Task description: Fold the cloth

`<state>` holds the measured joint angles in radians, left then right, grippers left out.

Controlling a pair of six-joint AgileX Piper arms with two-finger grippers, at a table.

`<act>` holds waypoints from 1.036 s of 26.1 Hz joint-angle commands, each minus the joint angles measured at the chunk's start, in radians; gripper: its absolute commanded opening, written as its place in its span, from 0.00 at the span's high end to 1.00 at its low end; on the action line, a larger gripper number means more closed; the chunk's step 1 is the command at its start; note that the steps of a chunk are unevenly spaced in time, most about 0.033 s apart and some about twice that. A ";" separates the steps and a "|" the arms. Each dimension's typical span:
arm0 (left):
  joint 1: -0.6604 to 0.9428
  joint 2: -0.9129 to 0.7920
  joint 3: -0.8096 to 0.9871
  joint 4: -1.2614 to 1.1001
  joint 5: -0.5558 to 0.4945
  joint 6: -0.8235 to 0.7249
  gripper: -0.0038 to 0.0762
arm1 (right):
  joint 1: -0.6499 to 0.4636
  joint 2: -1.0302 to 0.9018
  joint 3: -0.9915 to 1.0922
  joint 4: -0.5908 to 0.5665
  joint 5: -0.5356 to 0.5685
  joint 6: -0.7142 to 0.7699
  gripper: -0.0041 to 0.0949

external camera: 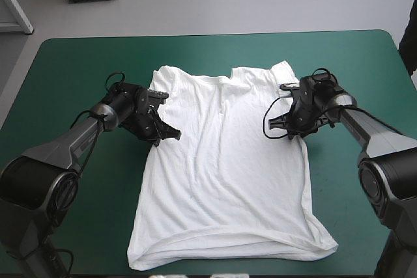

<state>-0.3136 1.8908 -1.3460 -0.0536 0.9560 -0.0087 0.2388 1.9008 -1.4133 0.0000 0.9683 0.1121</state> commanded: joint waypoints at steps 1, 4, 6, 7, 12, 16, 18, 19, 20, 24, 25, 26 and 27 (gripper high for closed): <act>-0.002 0.027 0.010 -0.006 -0.085 -0.001 0.96 | -0.006 0.006 -0.008 0.014 -0.018 -0.033 0.94; -0.002 0.027 0.010 -0.002 -0.098 0.001 0.96 | -0.006 0.015 -0.008 0.016 -0.018 -0.031 0.97; -0.002 0.024 0.003 0.010 -0.088 0.009 0.96 | -0.006 0.010 -0.008 0.016 -0.016 -0.027 0.97; -0.002 0.017 -0.002 0.021 -0.077 0.009 0.96 | -0.006 0.002 -0.008 0.011 -0.016 -0.027 0.97; -0.002 -0.068 -0.041 0.074 -0.017 0.009 0.96 | -0.006 -0.068 -0.038 0.007 0.010 -0.029 0.97; -0.002 -0.178 -0.077 0.088 0.021 0.009 0.96 | -0.006 -0.145 -0.088 0.000 0.036 -0.029 0.97; -0.002 -0.241 -0.100 0.091 0.033 0.009 0.96 | -0.006 -0.186 -0.112 0.000 0.044 -0.029 0.97; -0.002 -0.265 -0.110 0.091 0.038 0.009 0.96 | -0.006 -0.207 -0.127 0.007 0.050 -0.029 0.97; -0.002 -0.319 -0.136 0.094 0.056 0.017 0.96 | -0.006 -0.247 -0.155 0.007 0.062 -0.029 0.97; -0.002 -0.428 -0.217 0.092 0.095 0.024 0.96 | -0.006 -0.336 -0.233 0.012 0.082 -0.029 0.97; -0.002 -0.440 -0.228 0.090 0.095 0.024 0.96 | -0.006 -0.347 -0.246 0.014 0.084 -0.029 0.97; -0.002 -0.466 -0.259 0.085 0.099 0.024 0.96 | -0.006 -0.368 -0.276 0.022 0.100 -0.029 0.97; -0.002 -0.476 -0.272 0.083 0.099 0.024 0.96 | -0.006 -0.376 -0.290 0.027 0.111 -0.029 0.97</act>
<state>-0.3156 1.4848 -1.5509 0.0367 1.0853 0.0166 0.2388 1.5952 -1.6366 0.0174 1.0893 0.0904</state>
